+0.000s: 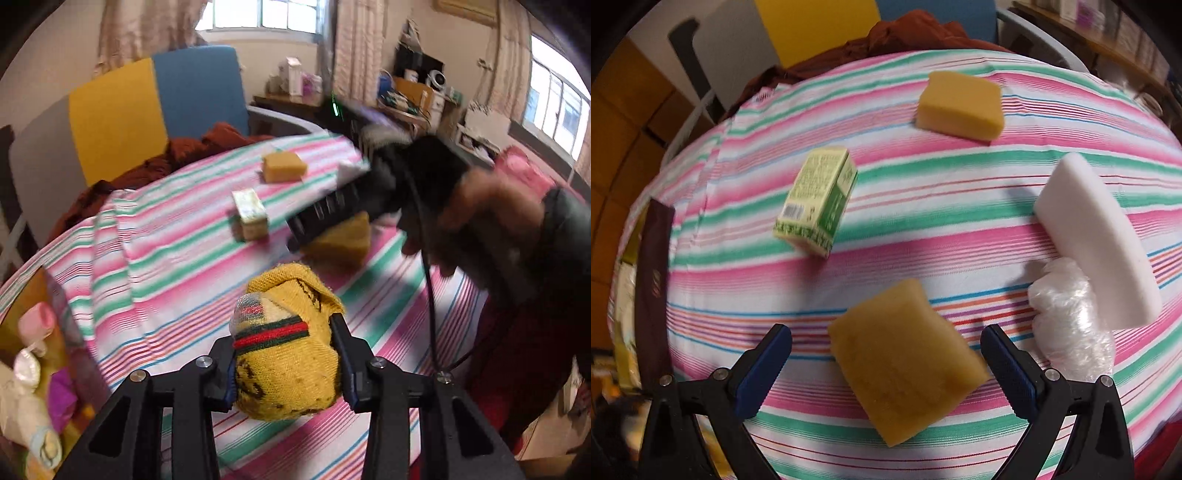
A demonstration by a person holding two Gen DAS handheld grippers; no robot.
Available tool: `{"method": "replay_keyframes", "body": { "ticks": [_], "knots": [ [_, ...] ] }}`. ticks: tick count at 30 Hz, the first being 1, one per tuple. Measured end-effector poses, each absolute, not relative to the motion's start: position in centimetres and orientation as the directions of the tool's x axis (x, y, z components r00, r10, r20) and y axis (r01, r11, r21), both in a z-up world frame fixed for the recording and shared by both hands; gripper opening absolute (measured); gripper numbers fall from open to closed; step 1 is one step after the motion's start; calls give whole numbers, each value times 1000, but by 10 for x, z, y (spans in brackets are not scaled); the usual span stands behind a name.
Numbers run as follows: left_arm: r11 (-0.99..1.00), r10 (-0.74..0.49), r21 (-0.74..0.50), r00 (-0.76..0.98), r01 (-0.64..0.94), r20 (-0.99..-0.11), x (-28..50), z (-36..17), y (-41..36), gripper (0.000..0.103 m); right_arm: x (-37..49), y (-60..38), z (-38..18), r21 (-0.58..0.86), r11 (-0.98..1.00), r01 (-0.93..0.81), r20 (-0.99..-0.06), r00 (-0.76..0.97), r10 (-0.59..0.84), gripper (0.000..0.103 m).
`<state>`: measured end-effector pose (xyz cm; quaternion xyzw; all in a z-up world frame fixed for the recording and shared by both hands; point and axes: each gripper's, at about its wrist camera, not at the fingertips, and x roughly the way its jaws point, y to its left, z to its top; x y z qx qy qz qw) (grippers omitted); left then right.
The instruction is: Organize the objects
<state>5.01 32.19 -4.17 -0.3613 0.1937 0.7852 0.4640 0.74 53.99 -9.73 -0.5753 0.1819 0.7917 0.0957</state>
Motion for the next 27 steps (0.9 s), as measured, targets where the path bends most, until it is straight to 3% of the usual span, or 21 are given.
{"method": "replay_keyframes", "body": {
  "ticks": [14,27],
  "knots": [
    [-674,527,-18,-464,-738,-712,33,-16,254,42,10,524,-109,38,-947,-318,-964,-261,49,103],
    [-758,493,-47,-525,-651,-694,19,-10,204,42,16,521,-111,17,-952,-305,-966,-249,62,102]
  ]
}}
